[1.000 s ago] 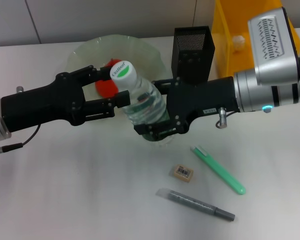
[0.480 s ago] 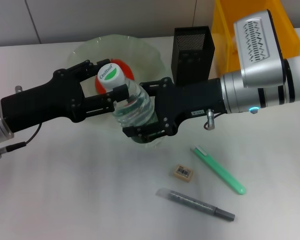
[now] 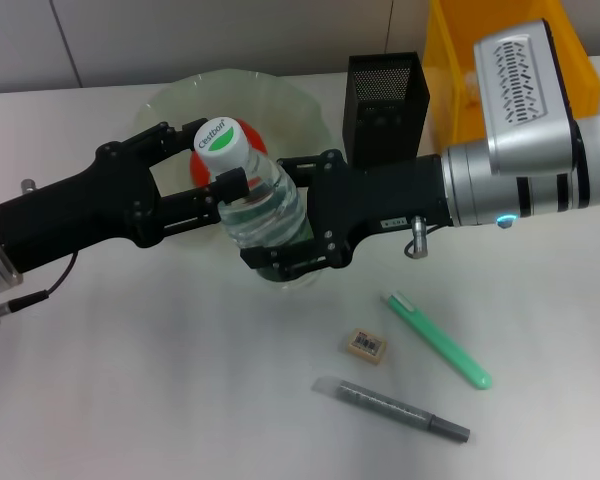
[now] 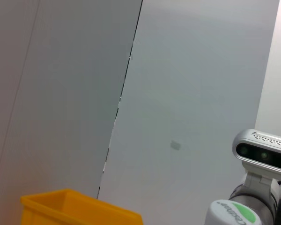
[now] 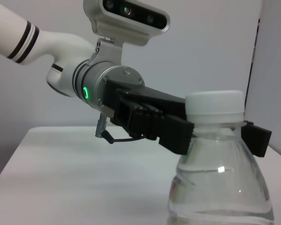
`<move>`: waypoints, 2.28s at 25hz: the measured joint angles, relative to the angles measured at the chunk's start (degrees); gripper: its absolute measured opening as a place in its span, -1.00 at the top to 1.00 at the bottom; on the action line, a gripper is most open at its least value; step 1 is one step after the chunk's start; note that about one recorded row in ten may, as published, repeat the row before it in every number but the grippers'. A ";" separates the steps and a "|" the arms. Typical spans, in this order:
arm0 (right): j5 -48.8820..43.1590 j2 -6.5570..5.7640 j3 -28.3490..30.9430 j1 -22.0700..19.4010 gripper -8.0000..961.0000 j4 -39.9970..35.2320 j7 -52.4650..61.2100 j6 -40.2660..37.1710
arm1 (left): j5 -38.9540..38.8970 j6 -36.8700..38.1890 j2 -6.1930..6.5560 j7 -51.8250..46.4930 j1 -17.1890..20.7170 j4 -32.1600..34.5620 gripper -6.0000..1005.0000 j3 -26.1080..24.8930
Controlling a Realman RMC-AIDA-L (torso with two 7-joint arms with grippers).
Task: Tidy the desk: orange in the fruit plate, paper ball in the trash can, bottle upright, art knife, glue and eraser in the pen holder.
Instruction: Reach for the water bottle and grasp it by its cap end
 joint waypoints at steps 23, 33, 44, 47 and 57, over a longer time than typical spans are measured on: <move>0.74 0.01 -1.23 1.33 -0.60 3.17 -1.19 2.78 | -1.53 1.49 -0.09 0.89 0.07 -1.41 -0.47 0.53; 0.74 0.01 -1.40 2.04 -0.60 3.68 -1.27 2.79 | -1.53 1.64 -0.17 2.11 -0.24 -2.20 -0.43 0.53; 1.37 0.00 -1.41 2.00 -0.60 3.68 -1.43 2.83 | -1.70 2.38 -0.18 2.31 -0.19 -2.20 -0.25 0.53; 1.47 0.01 -1.41 1.92 -0.60 3.68 -1.44 2.71 | -1.70 2.56 -0.18 2.31 -0.21 -2.23 -0.13 0.55; 1.48 0.01 -1.40 1.97 -0.60 3.68 -1.54 2.81 | -1.84 2.58 -0.11 2.32 -0.20 -2.70 0.08 0.62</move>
